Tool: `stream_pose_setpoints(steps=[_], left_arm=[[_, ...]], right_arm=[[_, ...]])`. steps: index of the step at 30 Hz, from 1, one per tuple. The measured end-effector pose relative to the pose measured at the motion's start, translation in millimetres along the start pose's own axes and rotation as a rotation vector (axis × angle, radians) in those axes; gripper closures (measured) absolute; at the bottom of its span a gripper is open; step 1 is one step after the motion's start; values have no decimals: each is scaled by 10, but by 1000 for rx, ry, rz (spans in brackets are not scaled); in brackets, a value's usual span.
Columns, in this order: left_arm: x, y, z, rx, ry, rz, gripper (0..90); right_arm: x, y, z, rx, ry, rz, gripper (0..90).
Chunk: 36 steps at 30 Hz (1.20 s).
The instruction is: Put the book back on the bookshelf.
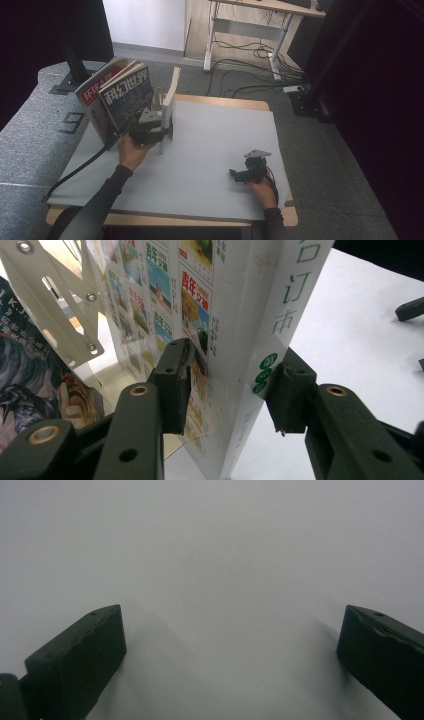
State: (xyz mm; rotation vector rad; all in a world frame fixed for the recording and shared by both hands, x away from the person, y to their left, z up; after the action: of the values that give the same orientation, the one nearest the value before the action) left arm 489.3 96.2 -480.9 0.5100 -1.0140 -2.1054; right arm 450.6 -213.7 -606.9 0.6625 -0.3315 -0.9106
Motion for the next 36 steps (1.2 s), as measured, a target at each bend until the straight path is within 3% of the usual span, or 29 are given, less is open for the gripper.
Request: stream_pose_setpoints(steps=[11,16,27,36], left_arm=[[54,-27,-30,-8,-45,-1,490],[107,-34,-23,-8,-79,-9,364],[231,-61,135,-11,-121,-36,166],[276,-169,254,-37,-129,-61,132]], right_arm=[[1,-1,1,0,0,2,0],[0,0,0,0,0,1,0],[0,0,1,0,0,2,0],[-1,0,1,0,0,2,0]])
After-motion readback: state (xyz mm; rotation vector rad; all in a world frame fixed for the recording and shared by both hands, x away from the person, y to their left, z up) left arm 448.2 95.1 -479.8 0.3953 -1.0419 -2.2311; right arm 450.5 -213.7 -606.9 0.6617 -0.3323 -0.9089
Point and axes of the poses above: each handheld gripper's, and its own axes: z roughly backward along the jaws, y roughly out of its top, x roughly to its right, the point moved 10 cm from there along -z, roughly forward along the jaws, and after that the axes turned 5 degrees about -x, right-handed, at the moved point
